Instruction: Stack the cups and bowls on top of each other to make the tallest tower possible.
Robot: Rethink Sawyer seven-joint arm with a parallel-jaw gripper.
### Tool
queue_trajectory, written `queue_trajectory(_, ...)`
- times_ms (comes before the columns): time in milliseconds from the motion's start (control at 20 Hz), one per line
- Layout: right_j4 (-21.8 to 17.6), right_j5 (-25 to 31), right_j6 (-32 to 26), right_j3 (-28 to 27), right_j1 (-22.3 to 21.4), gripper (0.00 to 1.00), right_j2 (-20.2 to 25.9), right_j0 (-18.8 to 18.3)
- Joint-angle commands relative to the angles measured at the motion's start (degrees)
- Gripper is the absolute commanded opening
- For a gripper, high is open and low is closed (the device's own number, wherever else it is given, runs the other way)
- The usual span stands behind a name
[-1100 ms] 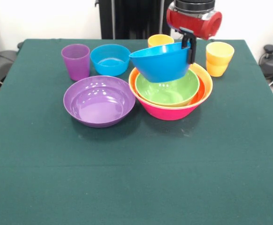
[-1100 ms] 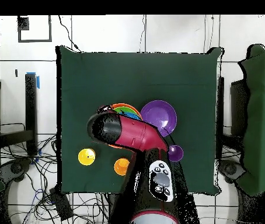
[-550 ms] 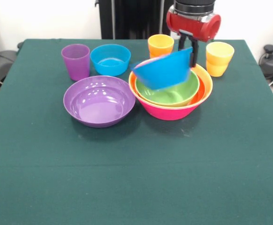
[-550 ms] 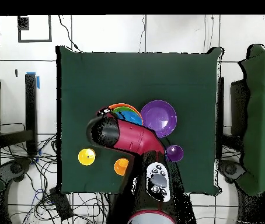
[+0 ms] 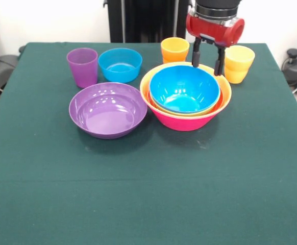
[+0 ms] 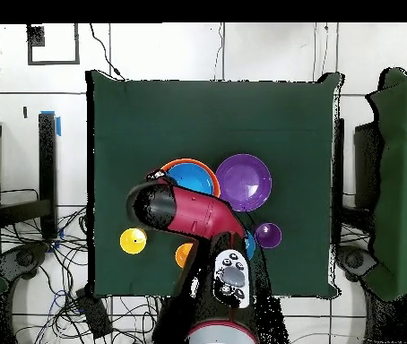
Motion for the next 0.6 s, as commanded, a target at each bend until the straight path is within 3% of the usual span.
queue_trajectory(50, -2.02, -1.35, 5.39, -0.98, 3.49, 1.0, 1.43, 1.07)
queue_trajectory(350, -1.32, -0.48, 5.75, -1.76, 4.25, 1.0, 0.81, 1.36)
queue_trajectory(600, -2.3, 4.21, 2.44, -4.77, 4.33, 1.0, 0.57, -0.45)
